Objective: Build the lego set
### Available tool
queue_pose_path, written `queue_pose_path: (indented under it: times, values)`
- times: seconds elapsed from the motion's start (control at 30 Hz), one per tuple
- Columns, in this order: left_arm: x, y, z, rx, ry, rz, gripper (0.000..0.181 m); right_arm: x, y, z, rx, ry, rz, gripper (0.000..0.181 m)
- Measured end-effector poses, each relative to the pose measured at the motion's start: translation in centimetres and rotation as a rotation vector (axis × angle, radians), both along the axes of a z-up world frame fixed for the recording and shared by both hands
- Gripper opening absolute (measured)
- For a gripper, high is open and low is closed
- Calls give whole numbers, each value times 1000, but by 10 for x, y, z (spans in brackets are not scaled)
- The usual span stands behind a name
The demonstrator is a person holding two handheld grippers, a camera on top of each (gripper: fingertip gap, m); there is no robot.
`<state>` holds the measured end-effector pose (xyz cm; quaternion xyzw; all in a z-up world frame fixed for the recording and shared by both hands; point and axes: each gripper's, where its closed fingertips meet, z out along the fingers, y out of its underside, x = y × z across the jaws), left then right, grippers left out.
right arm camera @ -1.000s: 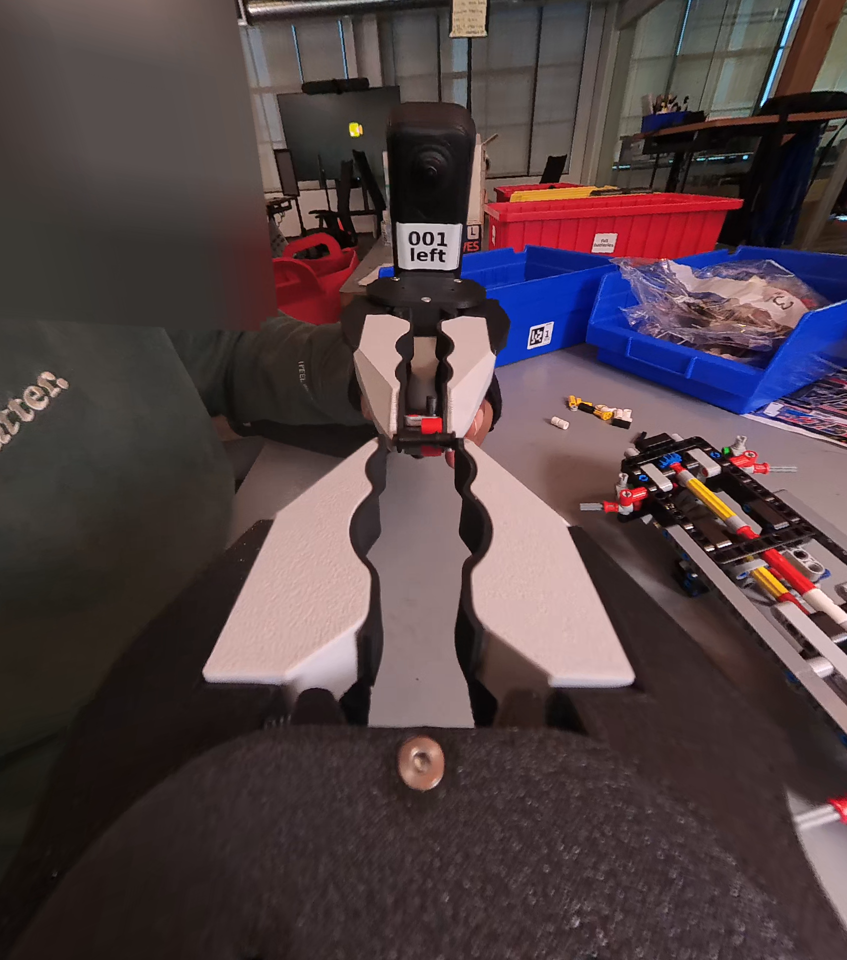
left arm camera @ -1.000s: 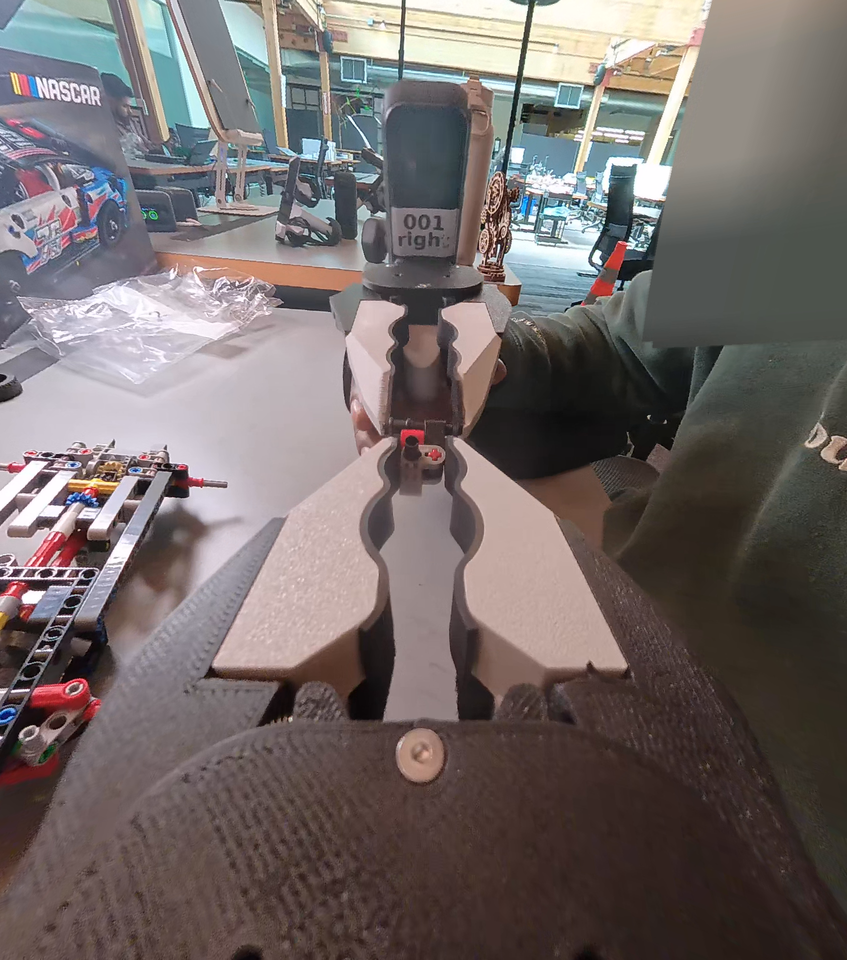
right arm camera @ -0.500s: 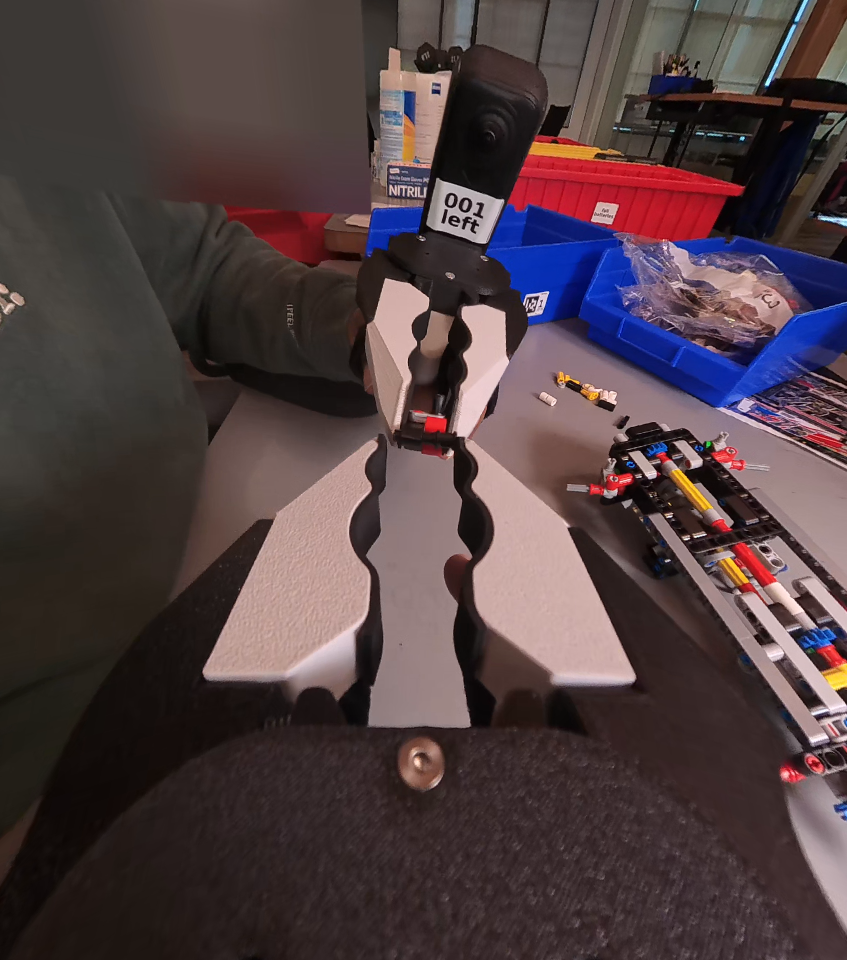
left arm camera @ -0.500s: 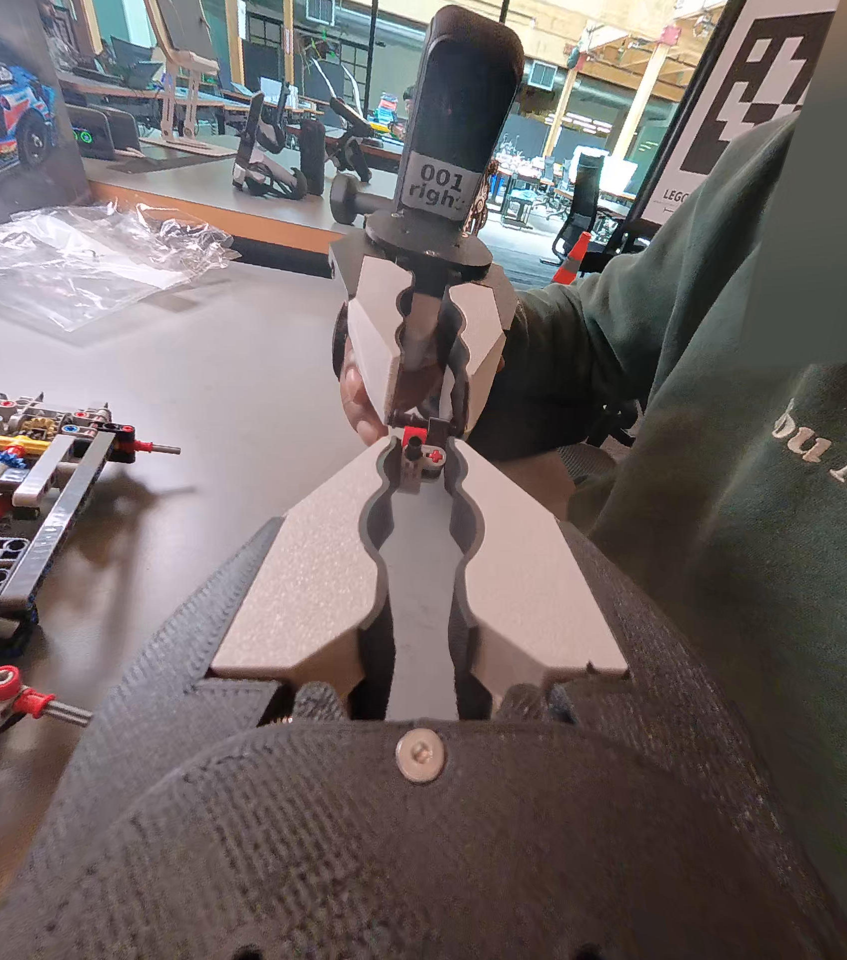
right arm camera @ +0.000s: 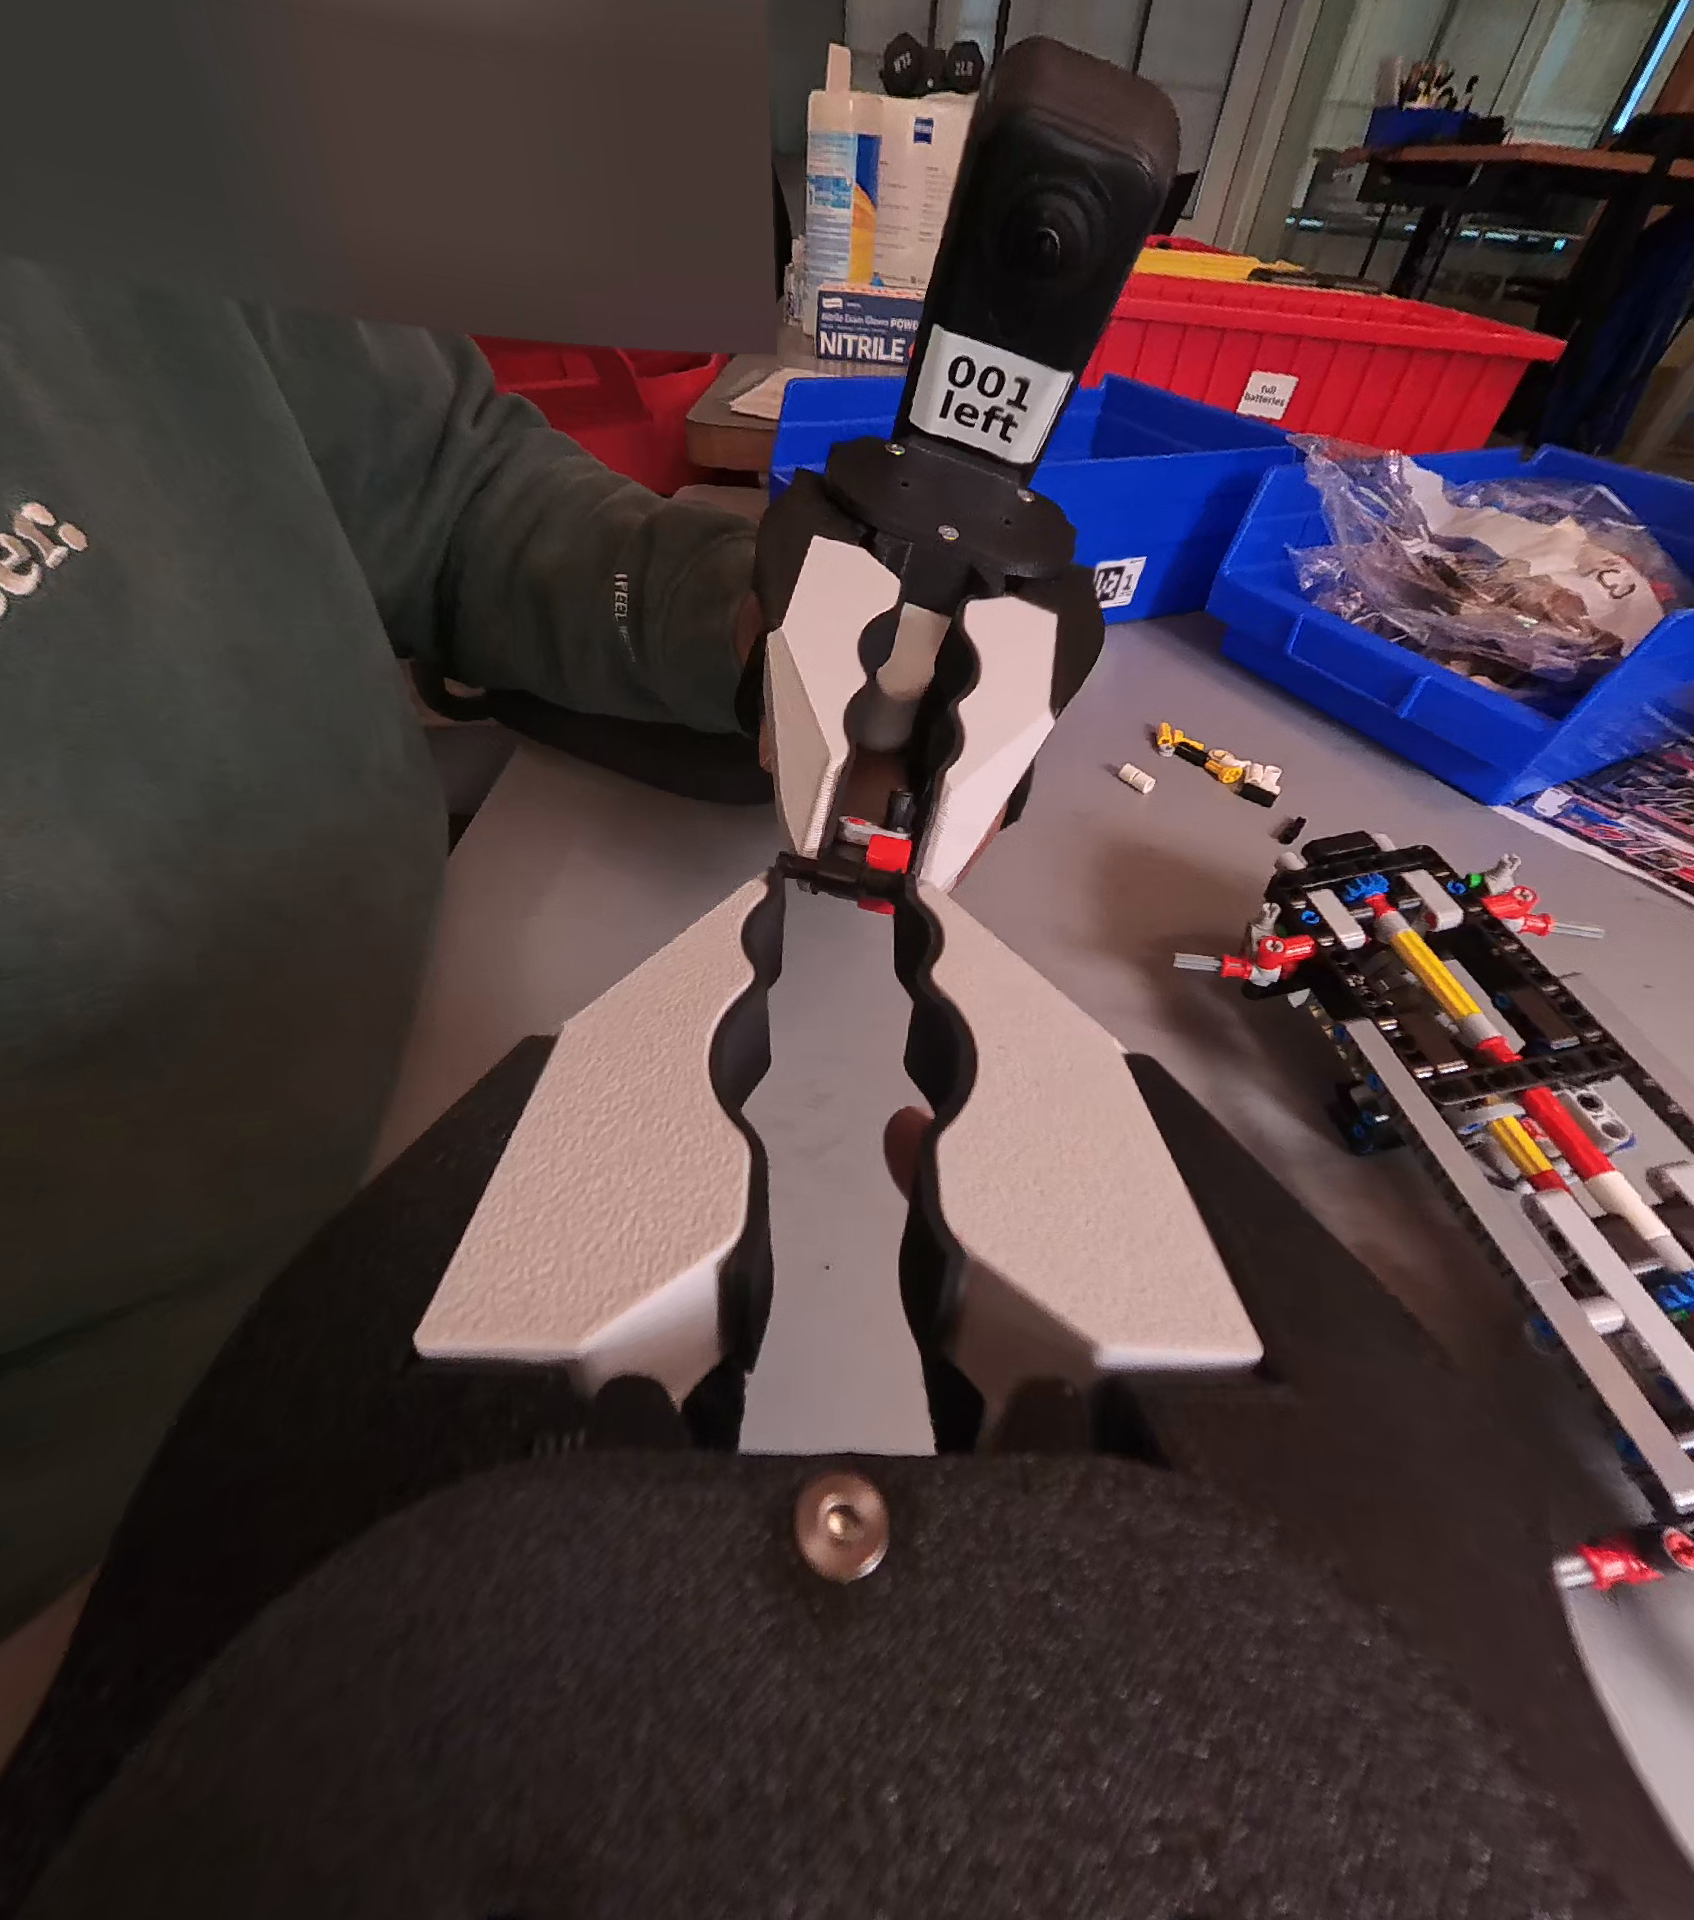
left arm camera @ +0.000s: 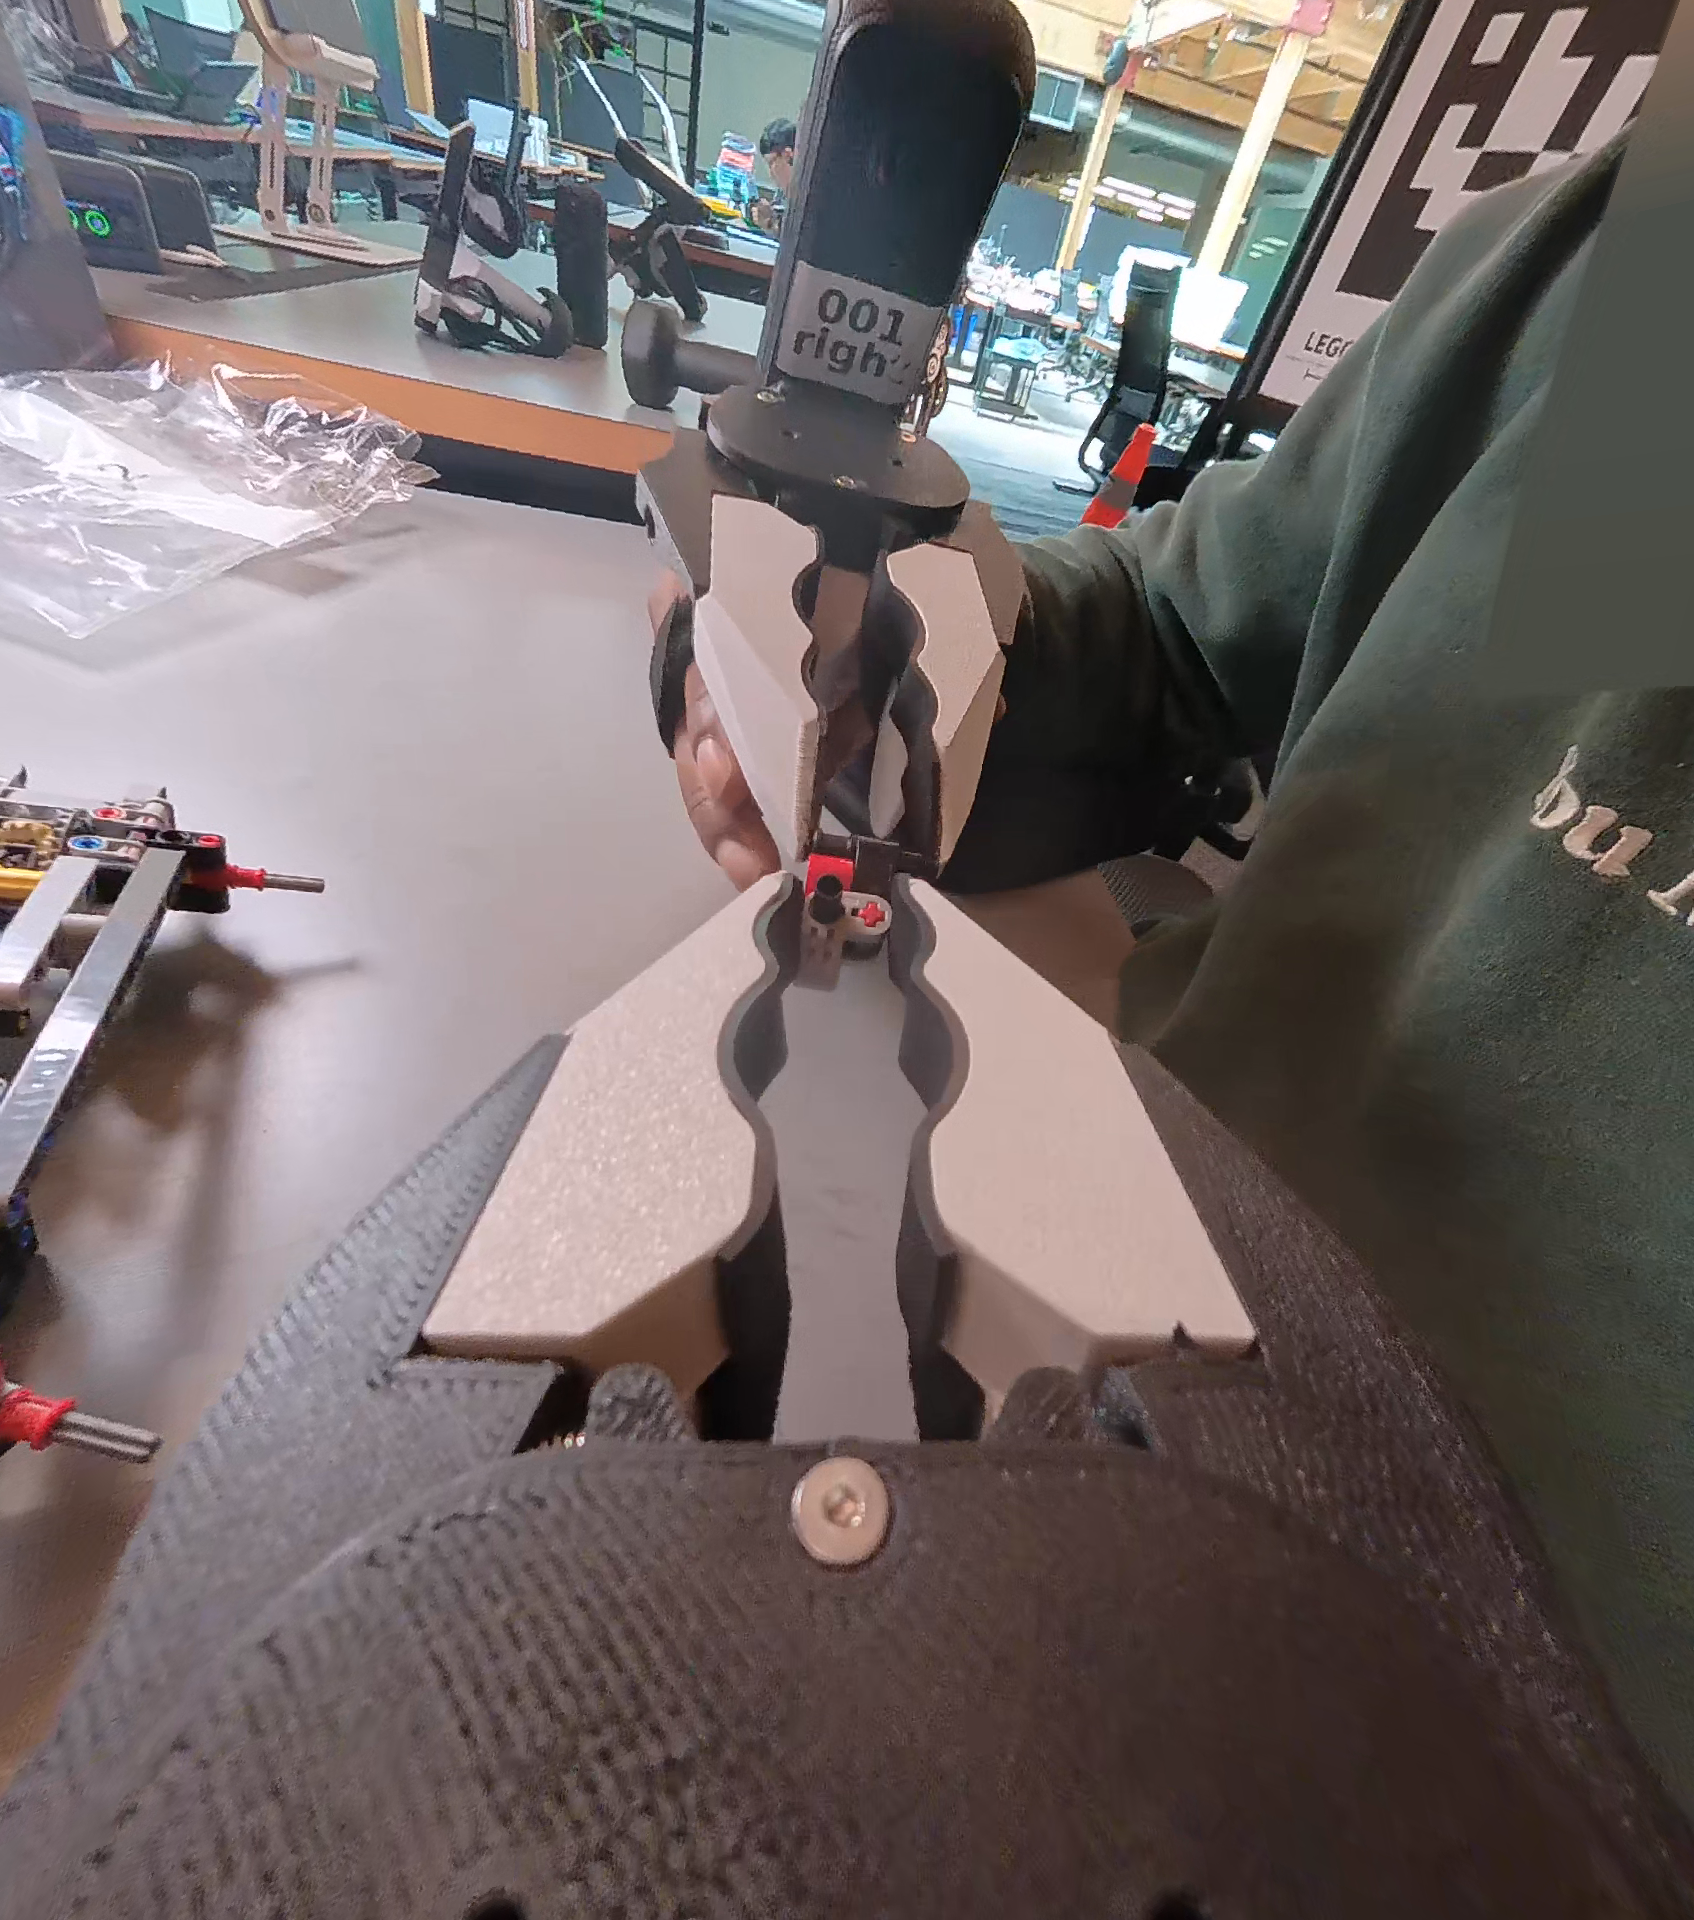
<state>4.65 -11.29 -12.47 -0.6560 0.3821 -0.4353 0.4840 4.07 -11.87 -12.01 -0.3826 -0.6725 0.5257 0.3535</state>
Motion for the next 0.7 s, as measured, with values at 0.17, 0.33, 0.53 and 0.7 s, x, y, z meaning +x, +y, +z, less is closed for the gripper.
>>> queue_pose_path:
  times: [0.17, 0.33, 0.53, 0.7]
  values:
    - [-2, 1, 1, 39, 22, 14, 14, -1, -1, 0, -44, -10, 17, 25]
    - [-5, 1, -2, 202, 138, 41, 14, -2, 4, 5, -110, 23, 28, 26]
    - [-1, -7, -14, 221, 189, -23, 14, -2, -3, -11, -111, -47, 71, 15]
    - [-2, -5, -20, 258, 238, -7, 14, -5, -2, -19, -136, -106, 52, 13]
